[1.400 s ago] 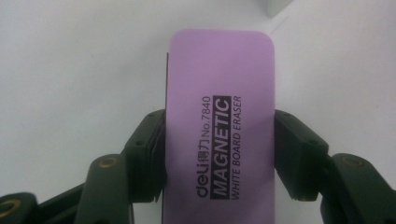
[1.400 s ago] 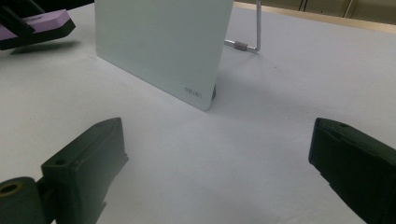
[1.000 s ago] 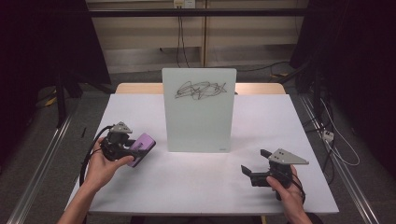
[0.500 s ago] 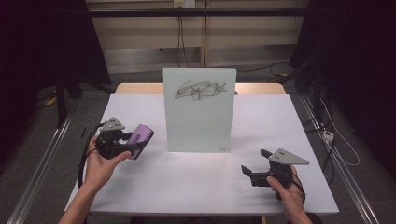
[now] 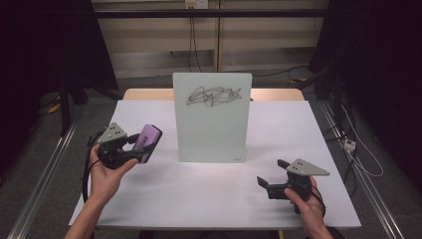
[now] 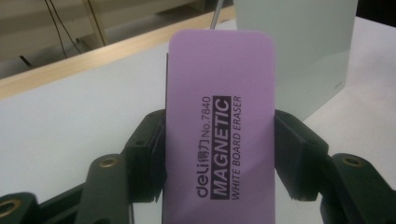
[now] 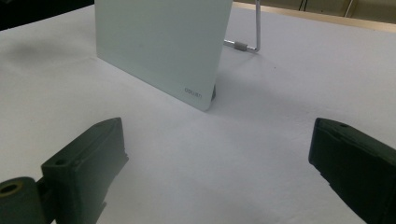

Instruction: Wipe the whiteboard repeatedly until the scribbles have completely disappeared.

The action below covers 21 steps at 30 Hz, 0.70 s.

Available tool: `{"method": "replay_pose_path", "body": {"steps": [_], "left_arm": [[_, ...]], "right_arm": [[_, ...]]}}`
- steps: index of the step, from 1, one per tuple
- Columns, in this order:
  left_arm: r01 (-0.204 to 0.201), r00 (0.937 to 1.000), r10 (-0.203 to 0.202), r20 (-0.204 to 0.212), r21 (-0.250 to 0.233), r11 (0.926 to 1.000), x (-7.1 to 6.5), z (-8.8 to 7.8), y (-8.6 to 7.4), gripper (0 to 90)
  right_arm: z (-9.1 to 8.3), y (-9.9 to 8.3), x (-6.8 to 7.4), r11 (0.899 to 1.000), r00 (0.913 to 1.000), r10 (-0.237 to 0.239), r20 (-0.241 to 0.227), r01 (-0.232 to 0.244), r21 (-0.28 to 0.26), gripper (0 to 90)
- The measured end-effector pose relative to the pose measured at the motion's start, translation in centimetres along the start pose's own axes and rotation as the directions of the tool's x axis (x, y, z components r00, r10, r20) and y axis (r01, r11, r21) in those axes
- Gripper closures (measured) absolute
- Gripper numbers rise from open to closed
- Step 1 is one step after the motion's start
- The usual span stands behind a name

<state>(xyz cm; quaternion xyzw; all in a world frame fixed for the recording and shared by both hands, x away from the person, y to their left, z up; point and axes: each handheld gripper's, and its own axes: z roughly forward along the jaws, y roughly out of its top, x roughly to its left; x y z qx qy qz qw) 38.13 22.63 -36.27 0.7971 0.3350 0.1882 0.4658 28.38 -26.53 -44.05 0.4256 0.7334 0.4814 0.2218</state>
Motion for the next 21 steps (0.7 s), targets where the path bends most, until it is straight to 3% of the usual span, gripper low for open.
{"method": "replay_pose_path", "body": {"steps": [8, 21], "left_arm": [[0.0, 1.0, 0.001, 0.007, -0.033, 0.9995, -0.1, -0.2, -0.1, 41.3], [-0.033, 0.9994, 0.033, -0.003, -0.103, 0.9941, -2.3, -0.5, 1.1, 41.3]], "right_arm": [[0.2, 0.0, -0.3, 1.0, 0.9997, 0.021, 0.01, -0.021, 0.002, 3.6], [-0.1, 0.0, 0.0, 1.0, 1.0, -0.004, -0.005, 0.004, -0.001, 3.6]]}}
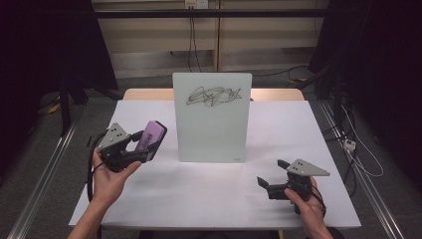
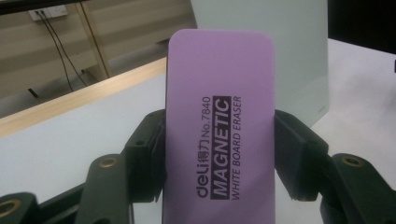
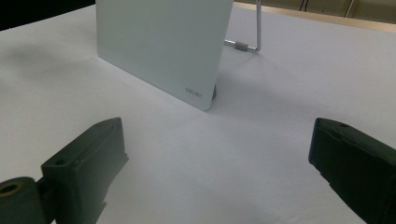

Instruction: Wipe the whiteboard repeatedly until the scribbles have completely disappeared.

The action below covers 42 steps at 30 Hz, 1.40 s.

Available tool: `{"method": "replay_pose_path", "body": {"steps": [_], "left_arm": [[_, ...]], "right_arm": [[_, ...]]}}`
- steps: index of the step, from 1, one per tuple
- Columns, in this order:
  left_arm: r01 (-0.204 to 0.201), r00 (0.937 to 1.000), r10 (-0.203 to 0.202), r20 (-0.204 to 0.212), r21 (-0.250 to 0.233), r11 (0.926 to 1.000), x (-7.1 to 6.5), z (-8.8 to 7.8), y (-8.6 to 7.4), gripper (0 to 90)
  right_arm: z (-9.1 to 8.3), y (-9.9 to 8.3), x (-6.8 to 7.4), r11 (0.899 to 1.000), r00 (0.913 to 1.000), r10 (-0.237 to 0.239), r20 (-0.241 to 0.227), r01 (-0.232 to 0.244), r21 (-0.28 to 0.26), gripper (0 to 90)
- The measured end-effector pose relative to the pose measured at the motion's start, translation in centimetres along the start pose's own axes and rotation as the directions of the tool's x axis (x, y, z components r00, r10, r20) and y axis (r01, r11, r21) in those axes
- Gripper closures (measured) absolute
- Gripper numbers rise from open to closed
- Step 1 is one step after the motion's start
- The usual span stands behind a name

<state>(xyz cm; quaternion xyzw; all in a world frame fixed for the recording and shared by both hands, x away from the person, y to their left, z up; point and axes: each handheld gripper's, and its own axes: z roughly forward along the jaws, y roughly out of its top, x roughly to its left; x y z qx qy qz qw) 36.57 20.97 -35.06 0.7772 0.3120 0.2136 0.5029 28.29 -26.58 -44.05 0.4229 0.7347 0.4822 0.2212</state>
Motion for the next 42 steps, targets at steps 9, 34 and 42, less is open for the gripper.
{"method": "replay_pose_path", "body": {"steps": [9, 34, 42], "left_arm": [[-0.019, 0.9997, 0.02, 0.013, -0.027, 0.9995, -1.2, 0.1, 0.5, 41.2], [-0.029, 0.9971, 0.035, 0.068, -0.084, 0.996, -3.4, 3.0, 5.5, 41.2], [-0.083, 0.9959, 0.086, 0.03, -0.1, 0.9916, -3.9, 3.8, 7.1, 41.3]], "right_arm": [[0.1, 0.0, 0.0, 1.0, 1.0, 0.004, 0.002, -0.004, 0.0, 3.6], [0.0, 0.0, -0.1, 1.0, 0.9999, 0.012, -0.002, -0.012, 0.0, 3.5], [0.0, 0.0, -0.1, 1.0, 0.9999, 0.011, -0.003, -0.011, 0.001, 3.6]]}}
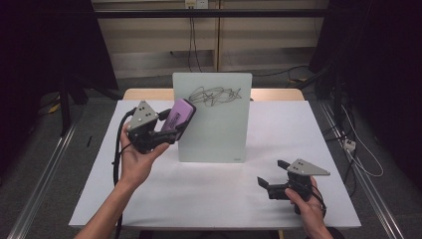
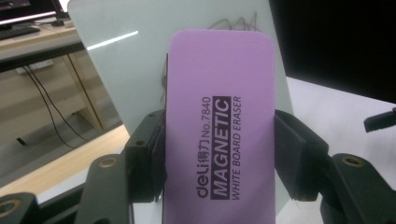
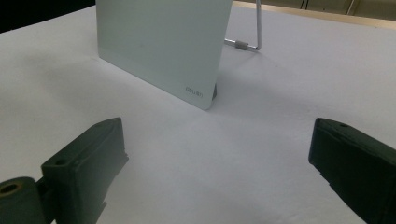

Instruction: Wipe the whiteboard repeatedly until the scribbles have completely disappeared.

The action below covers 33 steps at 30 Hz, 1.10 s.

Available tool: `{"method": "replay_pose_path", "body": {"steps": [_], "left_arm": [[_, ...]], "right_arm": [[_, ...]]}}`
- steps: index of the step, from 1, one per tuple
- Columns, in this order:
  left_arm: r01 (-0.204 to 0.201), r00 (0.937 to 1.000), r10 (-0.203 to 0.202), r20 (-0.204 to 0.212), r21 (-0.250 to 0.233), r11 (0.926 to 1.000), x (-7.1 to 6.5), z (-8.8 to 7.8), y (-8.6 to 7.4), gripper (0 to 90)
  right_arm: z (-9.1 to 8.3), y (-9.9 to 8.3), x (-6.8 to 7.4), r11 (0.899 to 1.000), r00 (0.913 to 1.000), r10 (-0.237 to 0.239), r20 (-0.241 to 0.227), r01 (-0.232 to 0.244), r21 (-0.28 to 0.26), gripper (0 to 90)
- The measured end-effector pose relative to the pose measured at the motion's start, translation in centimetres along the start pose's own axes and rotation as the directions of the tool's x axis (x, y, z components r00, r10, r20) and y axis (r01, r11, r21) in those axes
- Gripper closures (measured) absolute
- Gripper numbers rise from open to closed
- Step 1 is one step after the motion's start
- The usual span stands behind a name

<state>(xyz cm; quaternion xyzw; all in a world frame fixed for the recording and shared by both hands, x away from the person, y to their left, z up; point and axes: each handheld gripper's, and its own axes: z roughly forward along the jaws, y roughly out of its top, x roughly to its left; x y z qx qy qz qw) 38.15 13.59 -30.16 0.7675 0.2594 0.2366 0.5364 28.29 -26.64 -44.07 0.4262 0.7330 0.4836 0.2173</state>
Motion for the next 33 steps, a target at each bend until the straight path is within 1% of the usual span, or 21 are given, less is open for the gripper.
{"method": "replay_pose_path", "body": {"steps": [4, 6, 8, 10, 11, 13, 14, 15, 16, 18, 19, 22, 24, 25, 26, 29, 31, 33], "left_arm": [[-0.012, 0.9998, 0.012, -0.019, -0.02, 0.9997, 0.1, 0.8, 0.9, 41.2], [-0.018, 0.9998, 0.018, -0.013, -0.021, 0.9996, 0.2, 1.3, 1.4, 41.2], [-0.016, 0.9997, 0.016, -0.017, -0.026, 0.9995, 0.5, 1.5, 2.0, 41.2], [-0.022, 0.9992, 0.02, -0.033, -0.037, 0.9991, 0.8, 1.7, 2.8, 41.2], [-0.022, 0.9992, 0.02, -0.033, -0.037, 0.9991, 0.8, 1.7, 2.8, 41.2], [-0.034, 0.9986, 0.032, -0.042, -0.043, 0.9985, 0.7, 2.0, 3.3, 41.2], [-0.056, 0.9973, 0.053, -0.051, -0.053, 0.997, 0.7, 2.1, 3.6, 41.2], [-0.06, 0.9968, 0.057, -0.057, -0.065, 0.9961, 0.6, 2.3, 3.7, 41.2], [-0.066, 0.996, 0.062, -0.065, -0.062, 0.9959, 0.7, 2.7, 3.9, 41.2], [-0.069, 0.9958, 0.065, -0.065, -0.062, 0.9957, 0.8, 3.0, 4.0, 41.2], [-0.073, 0.995, 0.069, -0.072, -0.057, 0.9957, 0.8, 3.2, 4.0, 41.2], [-0.098, 0.9915, 0.095, -0.089, -0.033, 0.9947, 0.7, 3.6, 3.6, 41.2], [-0.091, 0.9911, 0.088, -0.1, -0.029, 0.9954, 0.9, 3.8, 3.2, 41.2], [-0.096, 0.9906, 0.093, -0.1, -0.027, 0.995, 1.0, 3.9, 3.2, 41.2], [-0.098, 0.9894, 0.095, -0.11, -0.024, 0.9949, 1.1, 3.9, 3.2, 41.2], [-0.104, 0.9857, 0.098, -0.137, -0.033, 0.994, 1.3, 4.2, 3.3, 41.2], [-0.102, 0.9851, 0.097, -0.142, -0.028, 0.9944, 1.4, 4.4, 3.5, 41.3], [-0.122, 0.9814, 0.118, -0.151, -0.022, 0.9922, 1.3, 4.7, 3.6, 41.3]], "right_arm": [[0.0, 0.0, 0.0, 1.0, 1.0, -0.001, 0.0, 0.001, -0.001, 3.6], [0.0, 0.0, 0.0, 1.0, 1.0, 0.0, 0.0, 0.0, -0.001, 3.6], [0.0, 0.0, 0.0, 1.0, 1.0, 0.0, 0.0, 0.0, -0.001, 3.6], [0.0, 0.0, 0.0, 1.0, 1.0, 0.0, -0.001, 0.0, 0.0, 3.6], [0.0, 0.0, 0.0, 1.0, 1.0, 0.0, -0.001, 0.0, 0.0, 3.6], [0.0, 0.0, 0.0, 1.0, 1.0, 0.001, -0.002, -0.001, 0.001, 3.5], [0.0, 0.0, 0.0, 1.0, 1.0, 0.0, -0.003, 0.0, 0.001, 3.6], [0.0, 0.0, 0.0, 1.0, 1.0, 0.0, -0.003, 0.0, 0.001, 3.6], [0.0, 0.0, 0.0, 1.0, 1.0, -0.001, -0.004, 0.001, 0.0, 3.6], [0.0, 0.0, 0.0, 1.0, 1.0, -0.001, -0.005, 0.001, 0.0, 3.6], [0.0, 0.0, 0.0, 1.0, 1.0, -0.001, -0.005, 0.001, 0.0, 3.6], [-0.1, 0.0, 0.0, 1.0, 1.0, 0.002, -0.007, -0.002, -0.001, 3.6], [-0.1, 0.0, 0.0, 1.0, 1.0, 0.003, -0.005, -0.003, 0.0, 3.6], [-0.1, 0.0, 0.0, 1.0, 1.0, 0.004, -0.005, -0.004, 0.001, 3.5], [-0.1, 0.0, 0.0, 1.0, 1.0, 0.004, -0.005, -0.004, 0.001, 3.5], [0.0, 0.0, 0.0, 1.0, 1.0, 0.0, -0.006, 0.0, 0.0, 3.6], [0.0, 0.0, 0.0, 1.0, 1.0, -0.001, -0.008, 0.001, 0.002, 3.6], [0.0, 0.0, 0.0, 1.0, 1.0, -0.003, -0.008, 0.003, 0.001, 3.6]]}}
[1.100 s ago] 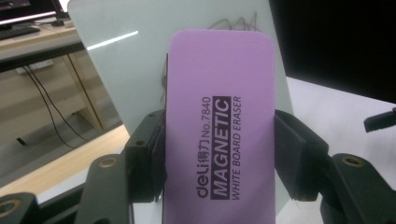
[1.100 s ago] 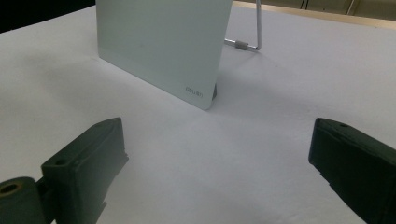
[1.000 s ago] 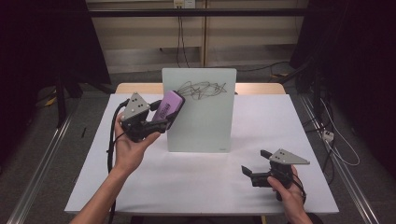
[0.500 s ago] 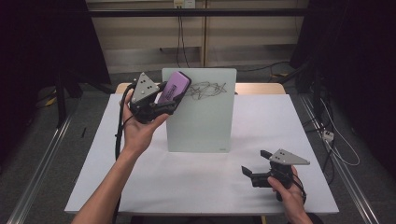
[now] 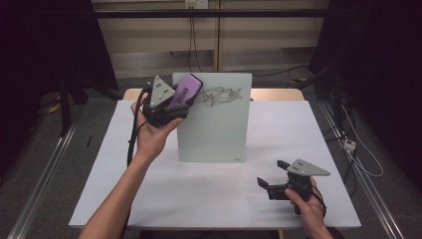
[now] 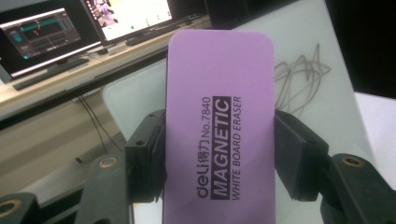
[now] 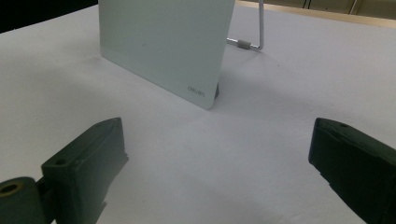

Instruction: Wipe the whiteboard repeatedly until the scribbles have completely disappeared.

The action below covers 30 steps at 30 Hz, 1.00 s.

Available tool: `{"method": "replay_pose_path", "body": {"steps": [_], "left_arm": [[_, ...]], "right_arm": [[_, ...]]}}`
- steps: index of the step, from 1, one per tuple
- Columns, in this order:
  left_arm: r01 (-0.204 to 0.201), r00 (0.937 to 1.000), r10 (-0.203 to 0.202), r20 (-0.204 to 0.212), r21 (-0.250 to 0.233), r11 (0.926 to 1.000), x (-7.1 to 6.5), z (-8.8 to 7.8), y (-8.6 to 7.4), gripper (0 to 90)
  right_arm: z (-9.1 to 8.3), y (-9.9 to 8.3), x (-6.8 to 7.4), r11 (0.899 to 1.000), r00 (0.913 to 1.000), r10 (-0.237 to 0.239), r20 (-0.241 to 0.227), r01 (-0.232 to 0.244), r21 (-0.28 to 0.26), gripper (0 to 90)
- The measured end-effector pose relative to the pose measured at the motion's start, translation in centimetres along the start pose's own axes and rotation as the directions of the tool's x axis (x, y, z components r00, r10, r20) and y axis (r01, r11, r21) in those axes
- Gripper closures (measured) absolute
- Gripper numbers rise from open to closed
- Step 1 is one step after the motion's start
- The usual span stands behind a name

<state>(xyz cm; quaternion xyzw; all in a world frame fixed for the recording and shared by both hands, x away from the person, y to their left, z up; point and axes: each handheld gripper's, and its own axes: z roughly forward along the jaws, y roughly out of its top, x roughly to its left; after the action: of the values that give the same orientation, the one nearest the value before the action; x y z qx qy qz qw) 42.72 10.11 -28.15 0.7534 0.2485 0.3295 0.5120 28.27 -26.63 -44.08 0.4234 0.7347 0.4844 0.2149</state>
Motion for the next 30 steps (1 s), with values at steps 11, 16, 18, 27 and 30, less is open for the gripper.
{"method": "replay_pose_path", "body": {"steps": [11, 16, 18, 27, 30], "left_arm": [[-0.037, 0.9993, 0.037, -0.002, 0.006, 0.9993, -0.4, 1.0, -0.3, 41.3], [-0.071, 0.9974, 0.071, -0.009, 0.018, 0.9973, -0.8, 1.2, -0.4, 41.2], [-0.097, 0.9951, 0.098, -0.016, 0.032, 0.9947, -1.2, 1.3, -0.5, 41.3], [-0.123, 0.9924, 0.123, 0.006, 0.057, 0.9908, -1.9, 1.7, -1.0, 41.2], [-0.121, 0.9926, 0.121, 0.017, 0.063, 0.9906, -2.1, 1.7, -1.2, 41.2]], "right_arm": [[0.0, 0.0, 0.0, 1.0, 1.0, 0.0, -0.002, 0.0, 0.0, 3.6], [0.0, 0.0, 0.0, 1.0, 1.0, 0.001, -0.004, -0.001, -0.001, 3.6], [0.0, 0.0, 0.0, 1.0, 1.0, 0.002, -0.003, -0.002, -0.002, 3.6], [0.0, 0.0, 0.1, 1.0, 1.0, -0.001, -0.005, 0.001, 0.005, 3.7], [0.0, 0.0, 0.1, 1.0, 1.0, -0.004, -0.005, 0.004, 0.006, 3.7]]}}
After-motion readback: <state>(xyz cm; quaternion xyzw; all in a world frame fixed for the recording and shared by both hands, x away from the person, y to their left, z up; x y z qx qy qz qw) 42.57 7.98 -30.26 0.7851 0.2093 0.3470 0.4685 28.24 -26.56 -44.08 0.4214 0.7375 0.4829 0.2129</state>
